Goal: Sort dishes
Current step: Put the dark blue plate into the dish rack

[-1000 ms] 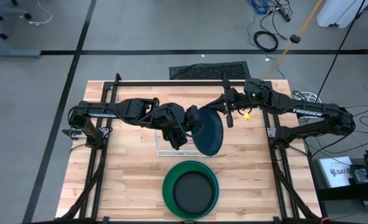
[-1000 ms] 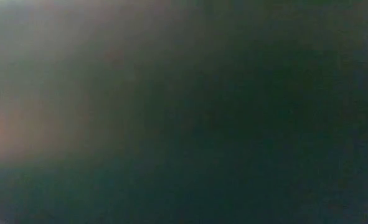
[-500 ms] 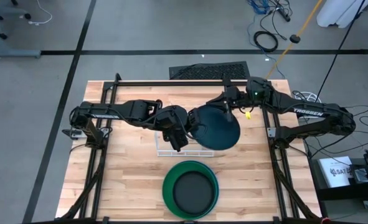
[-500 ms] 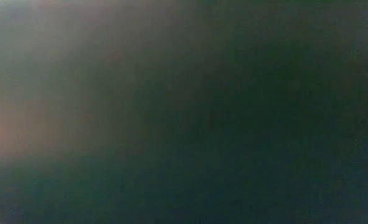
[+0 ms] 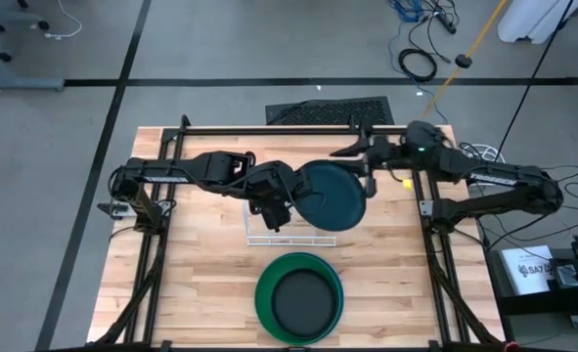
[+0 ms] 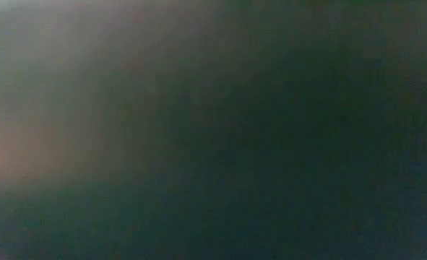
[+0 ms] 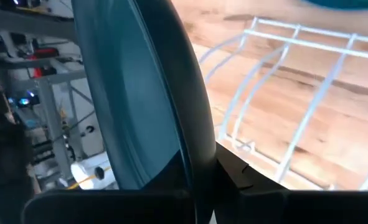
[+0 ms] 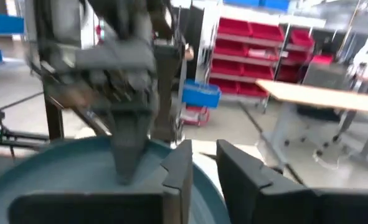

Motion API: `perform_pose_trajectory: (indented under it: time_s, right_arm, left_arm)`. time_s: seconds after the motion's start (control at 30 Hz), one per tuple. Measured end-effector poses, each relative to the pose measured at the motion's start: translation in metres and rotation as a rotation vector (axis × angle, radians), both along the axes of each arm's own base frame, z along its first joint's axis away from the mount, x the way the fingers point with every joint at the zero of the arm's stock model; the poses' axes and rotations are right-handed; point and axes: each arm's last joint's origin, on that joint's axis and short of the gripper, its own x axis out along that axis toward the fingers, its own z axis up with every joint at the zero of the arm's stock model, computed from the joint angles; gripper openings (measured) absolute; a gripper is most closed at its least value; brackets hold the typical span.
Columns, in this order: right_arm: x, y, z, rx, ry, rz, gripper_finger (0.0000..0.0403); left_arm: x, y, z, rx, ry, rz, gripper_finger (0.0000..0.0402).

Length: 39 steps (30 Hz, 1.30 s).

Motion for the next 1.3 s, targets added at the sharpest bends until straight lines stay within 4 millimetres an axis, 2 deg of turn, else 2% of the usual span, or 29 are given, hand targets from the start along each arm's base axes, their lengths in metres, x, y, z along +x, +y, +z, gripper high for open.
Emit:
perform_pose_trajectory:
  time_s: [0.17, 0.3, 0.4, 0.57, 0.63, 0.8, 0.93, 1.1, 1.3]
  right_arm:
    - [-0.024, 0.004, 0.013, -0.003, -0.048, -0.064, 0.0100]
    - [-0.034, 0.006, 0.004, 0.052, 0.073, -0.117, 0.0103]
    - [-0.035, 0.009, -0.008, 0.090, 0.198, -0.153, 0.0084]
    - [-0.025, 0.015, -0.026, 0.113, 0.353, -0.170, 0.0017]
    - [-0.019, 0.017, -0.033, 0.123, 0.398, -0.183, 0.0006]
    - [-0.005, 0.018, -0.054, 0.164, 0.548, -0.248, 0.0002]
    - [0.007, 0.018, -0.066, 0.182, 0.605, -0.279, 0.0001]
    - [0.020, 0.020, -0.076, 0.194, 0.640, -0.276, 0.0000]
    - [0.034, 0.023, -0.083, 0.202, 0.628, -0.263, 0.0000]
  left_arm:
    - [-0.004, 0.002, -0.004, 0.015, 0.054, 0.017, 0.0027]
    - [-0.003, 0.005, -0.008, 0.016, 0.087, 0.053, 0.0027]
    - [0.000, 0.007, -0.012, 0.020, 0.098, 0.067, 0.0027]
    - [0.005, 0.010, -0.019, 0.021, 0.123, 0.077, 0.0027]
    - [0.008, 0.012, -0.023, 0.025, 0.133, 0.084, 0.0027]
    - [0.009, 0.011, -0.025, 0.052, 0.148, 0.100, 0.0027]
    - [0.009, 0.012, -0.026, 0.066, 0.151, 0.112, 0.0027]
    - [0.007, 0.011, -0.025, 0.124, 0.155, 0.146, 0.0027]
    - [0.001, 0.005, -0.012, 0.136, 0.158, 0.135, 0.0027]
